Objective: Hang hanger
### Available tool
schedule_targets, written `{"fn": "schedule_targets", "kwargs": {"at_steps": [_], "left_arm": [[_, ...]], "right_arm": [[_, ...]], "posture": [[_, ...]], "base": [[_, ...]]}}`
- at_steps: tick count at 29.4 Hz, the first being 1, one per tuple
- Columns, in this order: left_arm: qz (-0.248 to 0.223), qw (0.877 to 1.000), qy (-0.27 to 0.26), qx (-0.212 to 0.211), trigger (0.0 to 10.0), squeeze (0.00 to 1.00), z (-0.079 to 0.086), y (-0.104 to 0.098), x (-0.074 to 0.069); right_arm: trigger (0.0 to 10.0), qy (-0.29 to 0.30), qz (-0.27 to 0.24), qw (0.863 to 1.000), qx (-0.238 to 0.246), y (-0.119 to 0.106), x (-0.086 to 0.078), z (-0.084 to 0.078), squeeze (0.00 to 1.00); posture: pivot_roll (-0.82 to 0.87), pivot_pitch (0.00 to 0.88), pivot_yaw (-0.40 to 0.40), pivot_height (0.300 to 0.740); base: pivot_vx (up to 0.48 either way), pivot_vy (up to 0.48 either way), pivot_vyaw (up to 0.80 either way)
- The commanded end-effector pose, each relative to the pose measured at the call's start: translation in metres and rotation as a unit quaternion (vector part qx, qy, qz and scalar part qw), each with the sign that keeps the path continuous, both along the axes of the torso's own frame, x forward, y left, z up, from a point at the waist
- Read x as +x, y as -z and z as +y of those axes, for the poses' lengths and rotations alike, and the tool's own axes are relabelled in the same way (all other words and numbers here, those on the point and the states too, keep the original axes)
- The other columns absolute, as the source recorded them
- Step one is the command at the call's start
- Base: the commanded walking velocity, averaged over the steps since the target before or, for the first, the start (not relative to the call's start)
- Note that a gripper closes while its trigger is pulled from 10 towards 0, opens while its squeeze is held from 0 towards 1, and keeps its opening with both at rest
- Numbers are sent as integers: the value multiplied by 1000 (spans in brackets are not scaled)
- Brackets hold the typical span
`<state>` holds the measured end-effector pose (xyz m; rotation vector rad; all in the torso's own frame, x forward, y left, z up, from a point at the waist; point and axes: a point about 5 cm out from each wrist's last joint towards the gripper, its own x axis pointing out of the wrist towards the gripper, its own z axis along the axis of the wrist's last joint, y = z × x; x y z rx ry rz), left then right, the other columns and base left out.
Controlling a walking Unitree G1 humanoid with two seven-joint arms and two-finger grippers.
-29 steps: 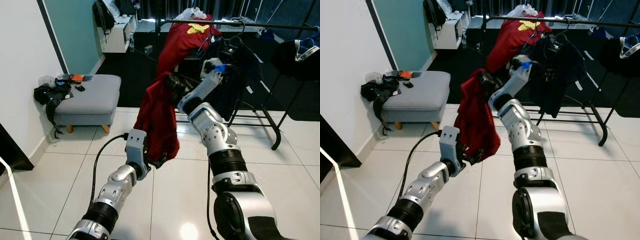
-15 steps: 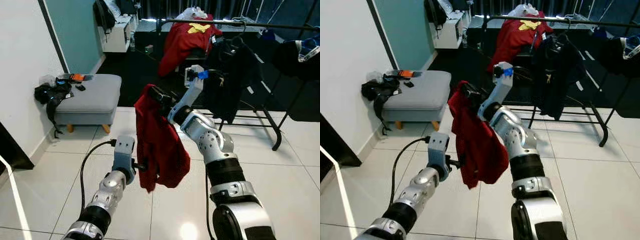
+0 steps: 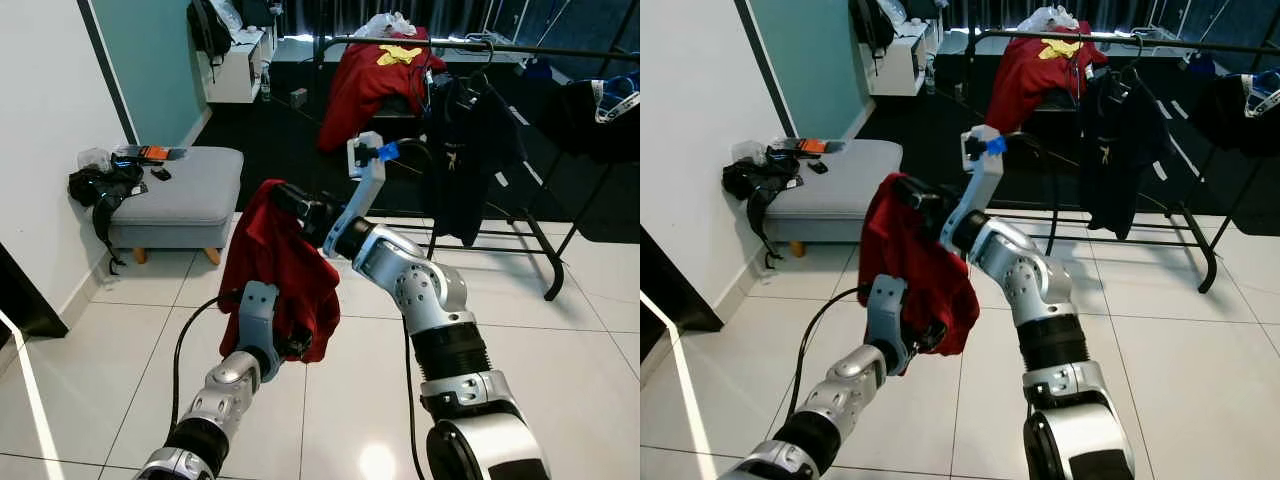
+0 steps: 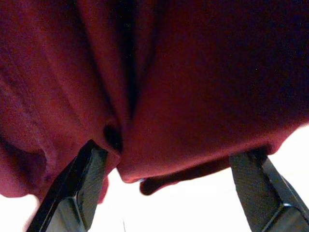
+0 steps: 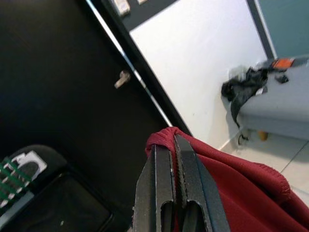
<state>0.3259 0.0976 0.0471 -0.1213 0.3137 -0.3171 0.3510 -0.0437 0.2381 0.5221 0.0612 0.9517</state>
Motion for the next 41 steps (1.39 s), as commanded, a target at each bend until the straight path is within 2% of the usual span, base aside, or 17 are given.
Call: {"fn": "schedule_targets", "kwargs": {"at_steps": [1, 8, 11, 12, 17, 30, 35, 41], "left_arm": [[7, 1000, -12, 5, 10000, 0, 2, 3, 0], [6, 1000, -26, 5, 10000, 0, 5, 4, 1], [-2, 1000, -11, -15, 10000, 0, 1, 1, 1], [-16, 998, 33, -57, 10000, 0, -11, -3, -2], [-35, 992, 82, -85, 10000, 0, -20, -6, -7], [-45, 985, 146, -79, 10000, 0, -9, -2, -17], [-43, 975, 189, -109, 10000, 0, -10, 0, -26], [-33, 967, 224, -119, 10000, 0, -11, 2, -33]], "right_arm": [[0, -21, -11, 1000, 9, -7, -5, 3, 0], [0, -35, -13, 999, 8, -10, -8, 4, 0], [0, -38, -13, 999, 8, -11, -9, 4, 0], [0, -39, -12, 999, 9, -12, -10, 4, 0], [0, -33, -13, 999, 10, -14, -11, 2, 0], [0, -13, -17, 1000, 14, -17, -5, -3, 0], [0, -10, -18, 1000, 15, -18, -3, -3, 0], [0, -2, -20, 1000, 14, -18, -1, -6, 0]], "posture": [[70, 76, -7, 740], [71, 75, -9, 740], [70, 75, -10, 740], [69, 76, -9, 740], [66, 76, -8, 740], [73, 71, -12, 740], [73, 64, -16, 740], [73, 54, -18, 740]], "base": [[0, 0, 0], [0, 0, 0], [0, 0, 0], [0, 0, 0], [0, 0, 0], [0, 0, 0], [0, 0, 0], [0, 0, 0]]}}
